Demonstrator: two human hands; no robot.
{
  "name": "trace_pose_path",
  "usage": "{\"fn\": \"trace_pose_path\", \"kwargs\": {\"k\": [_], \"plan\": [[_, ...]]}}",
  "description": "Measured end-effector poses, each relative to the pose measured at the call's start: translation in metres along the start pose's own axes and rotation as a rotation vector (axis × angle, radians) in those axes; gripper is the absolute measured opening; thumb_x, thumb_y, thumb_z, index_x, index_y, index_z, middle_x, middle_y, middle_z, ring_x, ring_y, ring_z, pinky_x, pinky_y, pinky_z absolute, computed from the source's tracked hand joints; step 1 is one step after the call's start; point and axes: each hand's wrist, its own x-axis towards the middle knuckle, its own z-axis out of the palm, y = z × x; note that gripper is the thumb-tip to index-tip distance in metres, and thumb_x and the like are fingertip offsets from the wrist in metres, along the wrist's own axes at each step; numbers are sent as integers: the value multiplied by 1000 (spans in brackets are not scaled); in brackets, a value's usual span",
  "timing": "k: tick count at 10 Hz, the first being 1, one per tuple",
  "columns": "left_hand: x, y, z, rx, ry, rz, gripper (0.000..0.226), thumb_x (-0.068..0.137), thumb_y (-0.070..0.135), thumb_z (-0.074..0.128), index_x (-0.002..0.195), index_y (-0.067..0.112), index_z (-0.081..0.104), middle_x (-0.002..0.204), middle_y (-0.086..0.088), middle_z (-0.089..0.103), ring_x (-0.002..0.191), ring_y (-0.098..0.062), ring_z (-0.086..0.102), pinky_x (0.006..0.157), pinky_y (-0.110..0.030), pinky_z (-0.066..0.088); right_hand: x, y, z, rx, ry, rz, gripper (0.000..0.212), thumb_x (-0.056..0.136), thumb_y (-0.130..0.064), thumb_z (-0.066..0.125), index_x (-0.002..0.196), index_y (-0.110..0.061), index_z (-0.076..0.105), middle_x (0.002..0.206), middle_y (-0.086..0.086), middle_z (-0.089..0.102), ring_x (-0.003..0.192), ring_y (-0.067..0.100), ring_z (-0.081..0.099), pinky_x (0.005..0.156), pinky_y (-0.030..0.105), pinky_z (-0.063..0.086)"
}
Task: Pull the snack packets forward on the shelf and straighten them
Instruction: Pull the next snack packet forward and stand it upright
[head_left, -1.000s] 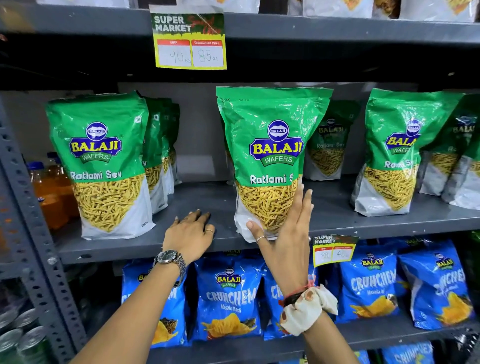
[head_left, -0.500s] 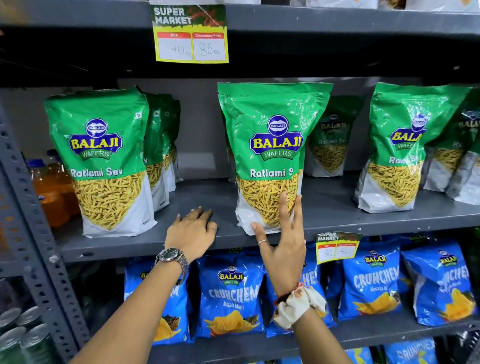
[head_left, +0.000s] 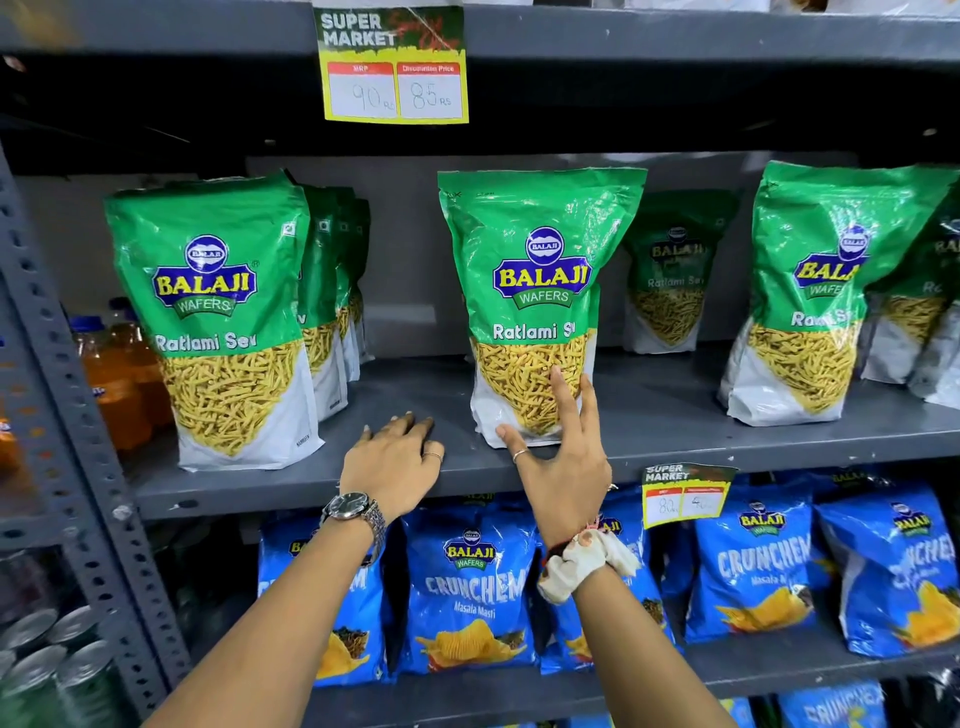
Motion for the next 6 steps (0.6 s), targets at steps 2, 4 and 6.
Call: {"fn": "trace_pose_path", "kwargs": {"k": [2, 4, 6], "plan": [[0, -1, 1, -1, 3, 4, 49, 95, 34, 27, 142, 25, 37, 155, -3, 32, 143, -19, 30, 119, -42, 18, 2, -1, 1, -3, 7, 12, 76, 69, -58, 72, 136, -41, 40, 149, 0, 40, 104, 26, 65, 65, 38, 56], [0, -2, 1, -8, 0, 4, 49, 95, 34, 27, 142, 25, 37, 155, -3, 32, 144, -19, 28, 119, -42, 19, 4, 3, -2, 15, -13, 6, 77, 70, -56, 73, 136, -46, 35, 150, -5, 36, 108, 23, 62, 67, 39, 55], [0, -1, 1, -9, 6, 0, 49, 95, 34, 27, 142, 25, 37, 155, -3, 32, 144, -18, 28, 119, -42, 19, 4, 5, -1, -10, -30, -11, 77, 72, -54, 71, 139, -42, 33, 150, -3, 35, 104, 25, 63, 64, 40, 56]]}}
